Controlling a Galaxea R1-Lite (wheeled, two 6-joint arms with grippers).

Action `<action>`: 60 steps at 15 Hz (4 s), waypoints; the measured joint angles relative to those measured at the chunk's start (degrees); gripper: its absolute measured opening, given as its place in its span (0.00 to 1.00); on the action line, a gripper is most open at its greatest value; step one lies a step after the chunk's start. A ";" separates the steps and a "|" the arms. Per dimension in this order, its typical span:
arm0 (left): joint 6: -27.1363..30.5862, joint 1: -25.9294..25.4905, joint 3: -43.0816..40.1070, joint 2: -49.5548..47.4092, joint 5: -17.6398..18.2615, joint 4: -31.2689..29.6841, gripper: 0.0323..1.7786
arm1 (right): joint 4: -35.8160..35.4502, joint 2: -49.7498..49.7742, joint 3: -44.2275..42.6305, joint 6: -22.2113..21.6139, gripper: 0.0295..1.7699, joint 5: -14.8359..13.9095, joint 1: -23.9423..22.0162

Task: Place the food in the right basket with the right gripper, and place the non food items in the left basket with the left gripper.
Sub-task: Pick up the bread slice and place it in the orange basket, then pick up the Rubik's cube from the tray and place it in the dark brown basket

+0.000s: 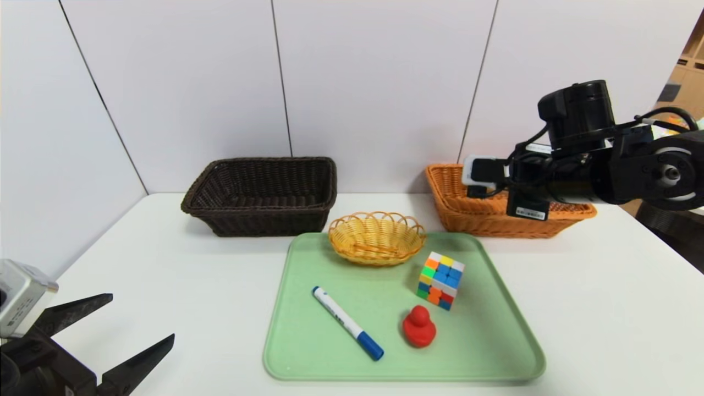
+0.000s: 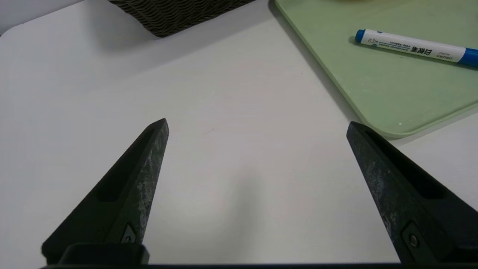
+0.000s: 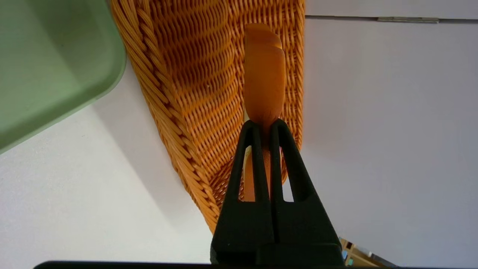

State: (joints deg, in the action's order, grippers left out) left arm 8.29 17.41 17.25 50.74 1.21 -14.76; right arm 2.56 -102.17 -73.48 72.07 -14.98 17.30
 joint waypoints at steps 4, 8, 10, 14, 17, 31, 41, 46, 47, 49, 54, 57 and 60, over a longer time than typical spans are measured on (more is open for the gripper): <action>-0.02 0.00 -0.37 0.26 0.06 -0.04 0.95 | -2.85 -2.29 -0.57 2.46 0.02 0.38 -1.27; -0.05 0.00 -0.61 0.50 0.30 -0.06 0.95 | -2.94 -2.99 -1.01 4.33 0.20 1.16 -2.06; -0.05 0.00 -0.61 0.52 0.33 -0.06 0.95 | -3.82 -3.04 -0.99 4.74 0.38 2.04 -2.30; -0.09 0.00 -0.66 0.52 0.30 -0.06 0.95 | -4.01 -2.77 -0.88 4.72 0.61 2.00 -2.56; -0.06 0.00 -0.59 0.45 0.30 -0.06 0.95 | -3.61 -1.46 -0.83 4.83 0.73 2.11 -2.54; -0.05 0.69 -1.02 0.39 0.35 -0.06 0.95 | -2.72 18.65 4.11 0.55 0.93 2.15 2.43; -0.27 0.69 -1.07 -0.90 0.28 -0.06 0.95 | -7.00 27.06 2.99 -32.02 0.96 3.13 10.37; -0.24 0.69 -1.18 -1.65 0.30 -0.09 0.95 | -7.77 27.22 6.01 -54.69 0.96 -2.29 15.36; -0.24 0.69 -1.27 -1.73 0.35 -0.06 0.95 | -7.79 27.31 8.02 -58.65 0.96 -2.88 15.84; -0.30 0.69 -1.74 -1.84 0.35 -0.09 0.95 | -7.85 27.87 12.76 -62.40 0.96 -2.96 16.30; -0.13 0.65 -3.45 -3.13 0.35 -0.04 0.95 | -12.18 31.31 26.97 -65.88 0.96 -0.41 17.59; 0.28 0.72 -4.19 -4.60 0.41 0.07 0.95 | -12.51 34.89 32.63 -65.71 0.96 5.12 19.74; 0.41 0.69 -4.52 -5.68 0.44 0.24 0.95 | -8.31 38.25 34.79 -62.23 0.96 14.19 19.97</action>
State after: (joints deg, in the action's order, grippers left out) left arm 8.70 18.10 12.73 45.06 1.65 -14.52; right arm -5.75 -63.92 -38.69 9.84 -0.79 37.27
